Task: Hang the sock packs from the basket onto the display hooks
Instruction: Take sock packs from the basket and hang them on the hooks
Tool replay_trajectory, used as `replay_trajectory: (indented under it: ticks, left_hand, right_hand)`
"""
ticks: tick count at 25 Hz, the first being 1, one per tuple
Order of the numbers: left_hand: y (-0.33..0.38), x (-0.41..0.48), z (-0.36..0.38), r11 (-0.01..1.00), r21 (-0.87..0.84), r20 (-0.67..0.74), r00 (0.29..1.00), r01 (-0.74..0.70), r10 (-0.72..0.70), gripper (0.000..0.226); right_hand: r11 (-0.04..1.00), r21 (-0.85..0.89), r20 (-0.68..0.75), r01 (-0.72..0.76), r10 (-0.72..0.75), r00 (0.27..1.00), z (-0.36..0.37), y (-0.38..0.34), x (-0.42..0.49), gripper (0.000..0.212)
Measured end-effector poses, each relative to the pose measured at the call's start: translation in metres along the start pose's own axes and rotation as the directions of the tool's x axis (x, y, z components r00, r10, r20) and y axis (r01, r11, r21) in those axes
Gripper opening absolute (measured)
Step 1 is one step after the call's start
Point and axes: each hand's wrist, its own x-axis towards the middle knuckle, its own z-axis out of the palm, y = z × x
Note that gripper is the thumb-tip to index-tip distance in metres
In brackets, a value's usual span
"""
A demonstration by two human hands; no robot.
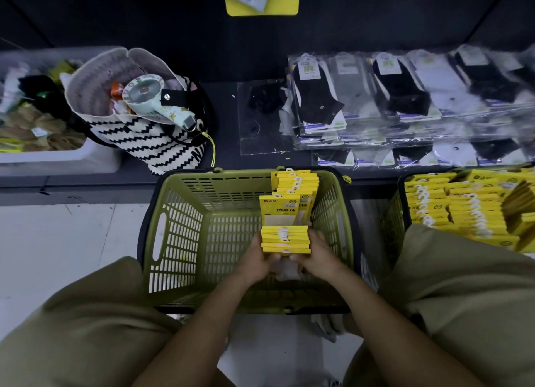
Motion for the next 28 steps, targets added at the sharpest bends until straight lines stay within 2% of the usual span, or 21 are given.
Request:
replay_trajectory:
  ticks: [3, 5, 8, 12, 15, 17, 21, 23, 26, 28]
  left_hand:
    - [0.021, -0.006, -0.026, 0.999, -0.008, -0.045, 0.998, -0.048, 0.048, 0.059]
    - [0.044, -0.011, -0.043, 0.991, -0.042, -0.105, 0.987, -0.131, 0.126, 0.052]
    - [0.083, -0.02, -0.063, 0.966, -0.146, -0.2, 0.963, -0.214, 0.183, 0.05]
    - [0.134, -0.031, -0.077, 0.866, -0.369, -0.326, 0.92, -0.337, 0.22, 0.048]
    - [0.165, -0.039, -0.089, 0.81, -0.433, -0.357, 0.9, -0.395, 0.248, 0.063]
    - [0.18, -0.04, -0.098, 0.795, -0.439, -0.37, 0.891, -0.418, 0.264, 0.068]
    - [0.206, -0.035, -0.114, 0.761, -0.436, -0.393, 0.863, -0.48, 0.319, 0.037]
    - [0.223, -0.034, -0.122, 0.735, -0.441, -0.409, 0.845, -0.515, 0.346, 0.03]
    - [0.259, -0.036, -0.137, 0.664, -0.441, -0.44, 0.79, -0.604, 0.426, 0.042]
    - [0.284, -0.036, -0.151, 0.627, -0.409, -0.477, 0.741, -0.663, 0.473, 0.042]
  right_hand:
    - [0.99, -0.088, -0.022, 0.106, -0.109, 0.994, -0.019, -0.031, 0.007, 0.079]
    - [0.988, 0.042, -0.094, 0.15, -0.145, 0.985, -0.035, -0.056, 0.006, 0.075]
    - [0.934, 0.269, -0.23, 0.236, -0.176, 0.957, -0.059, -0.092, 0.004, 0.053]
    - [0.863, 0.335, -0.311, 0.378, -0.277, 0.909, -0.086, -0.138, -0.002, 0.027]
    - [0.818, 0.358, -0.335, 0.45, -0.337, 0.88, -0.107, -0.165, -0.01, 0.024]
    - [0.79, 0.364, -0.328, 0.493, -0.386, 0.862, -0.121, -0.178, -0.015, 0.014]
    - [0.744, 0.331, -0.352, 0.581, -0.474, 0.807, -0.149, -0.204, -0.023, 0.01]
    - [0.73, 0.299, -0.373, 0.615, -0.504, 0.779, -0.161, -0.22, -0.027, 0.009]
    - [0.693, 0.265, -0.442, 0.67, -0.531, 0.723, -0.181, -0.249, -0.032, 0.011]
    - [0.649, 0.299, -0.511, 0.699, -0.51, 0.692, -0.198, -0.27, -0.033, 0.009]
